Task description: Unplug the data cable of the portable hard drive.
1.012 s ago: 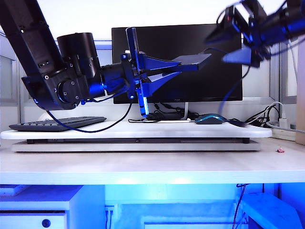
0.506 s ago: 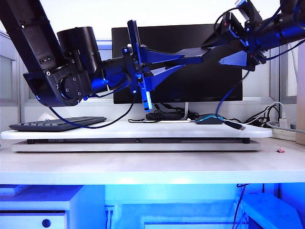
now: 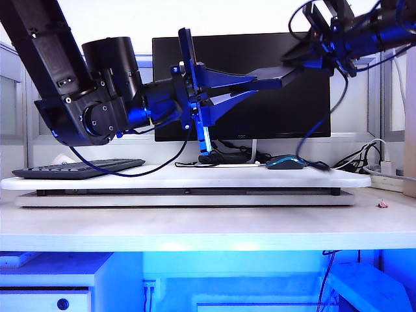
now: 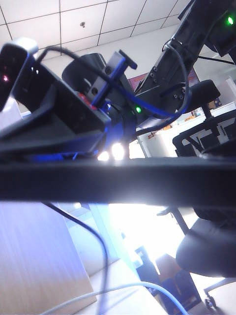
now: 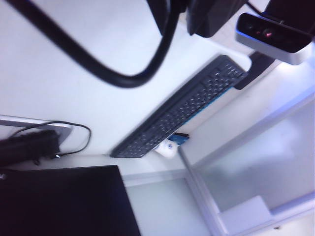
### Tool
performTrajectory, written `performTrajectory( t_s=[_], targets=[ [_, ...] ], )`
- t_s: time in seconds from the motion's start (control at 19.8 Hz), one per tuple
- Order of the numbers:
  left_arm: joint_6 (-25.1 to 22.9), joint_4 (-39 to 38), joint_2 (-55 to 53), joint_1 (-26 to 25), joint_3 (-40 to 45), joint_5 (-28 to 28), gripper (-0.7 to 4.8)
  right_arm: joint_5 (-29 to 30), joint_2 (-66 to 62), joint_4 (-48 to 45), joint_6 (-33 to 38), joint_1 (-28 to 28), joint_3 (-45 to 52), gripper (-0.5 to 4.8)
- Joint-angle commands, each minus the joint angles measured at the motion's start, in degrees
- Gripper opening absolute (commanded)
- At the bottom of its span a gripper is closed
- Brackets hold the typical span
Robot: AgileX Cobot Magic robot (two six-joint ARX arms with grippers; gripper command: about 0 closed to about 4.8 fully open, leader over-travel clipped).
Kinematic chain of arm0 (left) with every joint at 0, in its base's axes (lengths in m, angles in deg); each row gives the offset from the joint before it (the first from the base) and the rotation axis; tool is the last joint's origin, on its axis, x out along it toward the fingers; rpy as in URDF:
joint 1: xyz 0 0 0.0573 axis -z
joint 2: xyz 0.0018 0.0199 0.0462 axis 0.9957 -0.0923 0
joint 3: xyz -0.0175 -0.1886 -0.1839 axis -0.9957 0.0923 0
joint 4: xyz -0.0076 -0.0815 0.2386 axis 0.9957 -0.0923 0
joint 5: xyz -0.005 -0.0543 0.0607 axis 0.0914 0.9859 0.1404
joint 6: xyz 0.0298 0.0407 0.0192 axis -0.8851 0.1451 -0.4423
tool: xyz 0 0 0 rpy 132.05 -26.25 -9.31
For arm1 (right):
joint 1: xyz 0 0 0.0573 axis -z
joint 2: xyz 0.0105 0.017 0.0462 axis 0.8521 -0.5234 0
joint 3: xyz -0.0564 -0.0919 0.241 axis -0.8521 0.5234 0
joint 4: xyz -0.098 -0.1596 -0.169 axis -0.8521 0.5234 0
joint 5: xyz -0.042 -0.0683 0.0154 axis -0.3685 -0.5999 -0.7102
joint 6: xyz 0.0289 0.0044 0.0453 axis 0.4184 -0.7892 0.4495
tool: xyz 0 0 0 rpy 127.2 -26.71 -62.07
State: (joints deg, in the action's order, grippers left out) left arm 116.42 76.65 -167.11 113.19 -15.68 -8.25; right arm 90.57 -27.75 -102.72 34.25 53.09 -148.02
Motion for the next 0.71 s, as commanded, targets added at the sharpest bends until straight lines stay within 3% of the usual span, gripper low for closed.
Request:
performTrajectory(
  t_s=[0.05,0.4,0.46,0.71],
  targets=[
    [-0.9,3.1,0.8,0.2,-0.4,-0.1,-0.06,0.2,0.0,-0.2,-0.8,0.0,-0.1,-0.06],
    [-0.4,0.9,0.8,0.1,-0.3,3.6,-0.06,-4.4,-1.1,-0.4,-1.0,0.5,-1.8,-0.07],
    [-1.6,-2.9,0.8,0.0,0.0,4.8,-0.06,-4.2,-2.7,0.1,-1.0,2.3,-4.3,-0.07],
    [-1.5,-4.1,0.8,0.0,1.0,7.6,-0.05,-4.1,-2.8,1.2,-0.7,7.8,-6.8,-0.07]
  ],
)
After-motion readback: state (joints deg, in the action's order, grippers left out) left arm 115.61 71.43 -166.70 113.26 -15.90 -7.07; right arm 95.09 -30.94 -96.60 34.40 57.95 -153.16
